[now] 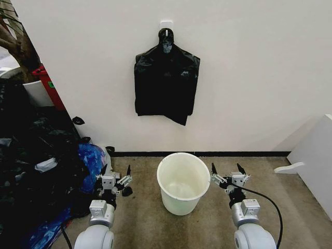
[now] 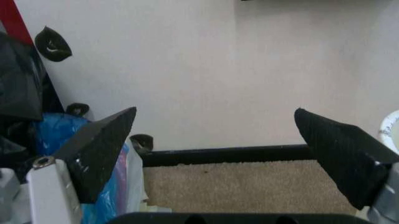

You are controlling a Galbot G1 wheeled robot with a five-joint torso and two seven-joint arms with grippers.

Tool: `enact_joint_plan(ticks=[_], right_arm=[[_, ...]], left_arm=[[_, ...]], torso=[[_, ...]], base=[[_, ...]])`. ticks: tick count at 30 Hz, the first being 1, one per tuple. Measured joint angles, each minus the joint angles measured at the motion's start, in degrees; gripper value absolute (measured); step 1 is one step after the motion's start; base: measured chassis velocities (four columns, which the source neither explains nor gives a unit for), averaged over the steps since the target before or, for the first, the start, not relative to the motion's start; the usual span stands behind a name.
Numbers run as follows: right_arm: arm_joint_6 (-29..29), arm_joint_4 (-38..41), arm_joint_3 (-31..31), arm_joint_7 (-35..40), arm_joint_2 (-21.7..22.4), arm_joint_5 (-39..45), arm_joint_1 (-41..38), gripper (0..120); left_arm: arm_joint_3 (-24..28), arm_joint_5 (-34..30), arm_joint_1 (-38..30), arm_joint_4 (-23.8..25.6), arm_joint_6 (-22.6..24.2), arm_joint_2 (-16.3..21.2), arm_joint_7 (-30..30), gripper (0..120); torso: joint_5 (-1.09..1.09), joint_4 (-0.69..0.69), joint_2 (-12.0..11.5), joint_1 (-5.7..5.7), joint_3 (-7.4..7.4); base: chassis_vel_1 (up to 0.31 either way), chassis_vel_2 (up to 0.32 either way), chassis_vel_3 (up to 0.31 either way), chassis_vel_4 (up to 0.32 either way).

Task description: Place the garbage bag over the trash bin.

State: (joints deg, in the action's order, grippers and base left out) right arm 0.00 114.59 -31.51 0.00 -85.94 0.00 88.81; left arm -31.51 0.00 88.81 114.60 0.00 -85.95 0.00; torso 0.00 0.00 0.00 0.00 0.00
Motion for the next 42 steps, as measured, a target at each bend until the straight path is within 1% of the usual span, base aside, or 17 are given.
enact_joint_plan(ticks=[42], right_arm=[[0.0, 0.0, 0.0, 0.0, 0.0, 0.0, 0.0, 100]], left_arm=[[0.0, 0.0, 0.0, 0.0, 0.0, 0.0, 0.0, 100]], torso=[[0.00, 0.00, 0.0, 0.00, 0.00]], base=[[0.000, 0.000, 0.000, 0.000]])
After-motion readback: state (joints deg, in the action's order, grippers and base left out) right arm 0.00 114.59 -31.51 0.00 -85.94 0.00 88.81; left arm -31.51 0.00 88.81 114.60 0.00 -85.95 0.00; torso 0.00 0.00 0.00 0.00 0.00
